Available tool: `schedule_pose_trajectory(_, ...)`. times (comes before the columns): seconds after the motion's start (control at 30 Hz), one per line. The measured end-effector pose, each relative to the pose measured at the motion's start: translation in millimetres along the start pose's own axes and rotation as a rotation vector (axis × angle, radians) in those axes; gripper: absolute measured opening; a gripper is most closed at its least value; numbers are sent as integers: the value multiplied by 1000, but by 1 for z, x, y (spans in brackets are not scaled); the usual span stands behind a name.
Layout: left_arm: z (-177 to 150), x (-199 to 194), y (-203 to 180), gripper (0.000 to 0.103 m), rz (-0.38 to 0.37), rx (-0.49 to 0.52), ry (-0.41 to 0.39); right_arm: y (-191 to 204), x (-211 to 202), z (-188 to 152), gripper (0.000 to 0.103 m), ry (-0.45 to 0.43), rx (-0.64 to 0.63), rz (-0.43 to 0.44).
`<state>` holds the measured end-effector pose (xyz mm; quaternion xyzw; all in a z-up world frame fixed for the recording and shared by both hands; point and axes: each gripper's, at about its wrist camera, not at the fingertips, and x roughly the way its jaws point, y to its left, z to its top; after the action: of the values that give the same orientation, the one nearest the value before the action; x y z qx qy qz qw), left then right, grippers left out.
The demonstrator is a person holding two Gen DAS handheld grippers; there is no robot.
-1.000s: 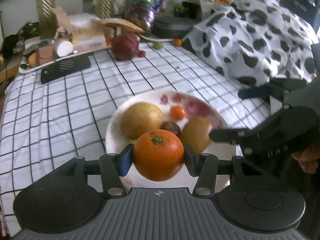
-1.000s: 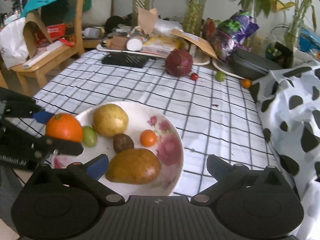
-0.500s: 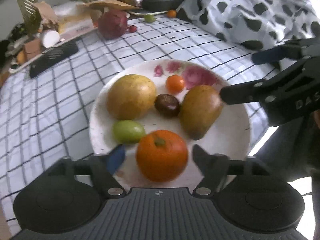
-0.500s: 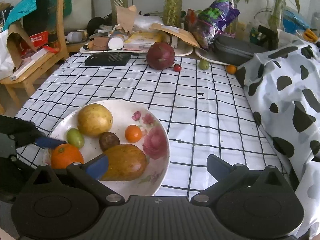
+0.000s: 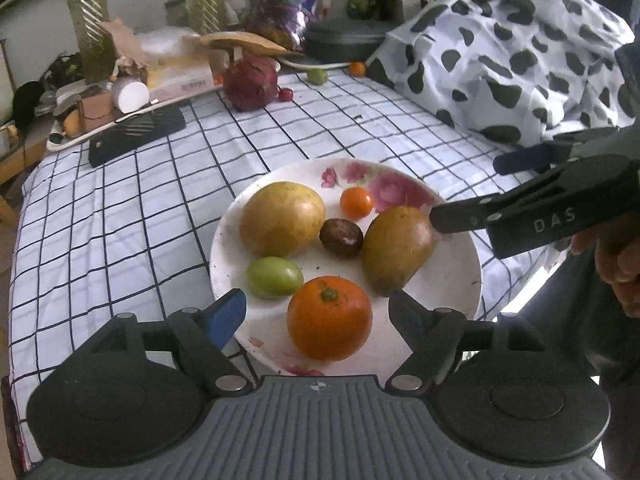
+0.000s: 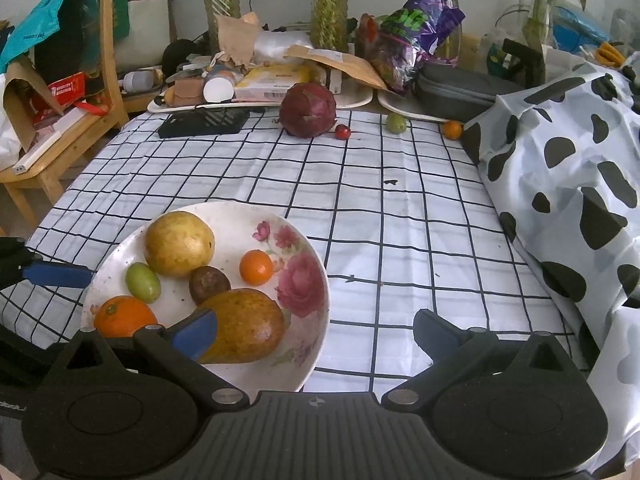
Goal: Organize fruits
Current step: 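Withdraw both open grippers from the plate toward the dragon fruit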
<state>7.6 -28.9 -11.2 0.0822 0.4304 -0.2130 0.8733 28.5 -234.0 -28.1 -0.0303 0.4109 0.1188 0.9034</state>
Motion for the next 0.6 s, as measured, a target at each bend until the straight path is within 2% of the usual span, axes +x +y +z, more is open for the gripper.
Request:
schedule_pose_trajectory(0.3, 3, -2, 9, 78, 6, -51, -24, 3, 1, 0, 103, -1, -13, -19)
schedule_pose_trajectory(0.6, 4, -4, 7, 78, 11, -57, -41, 6, 3, 1, 103, -6, -35, -39)
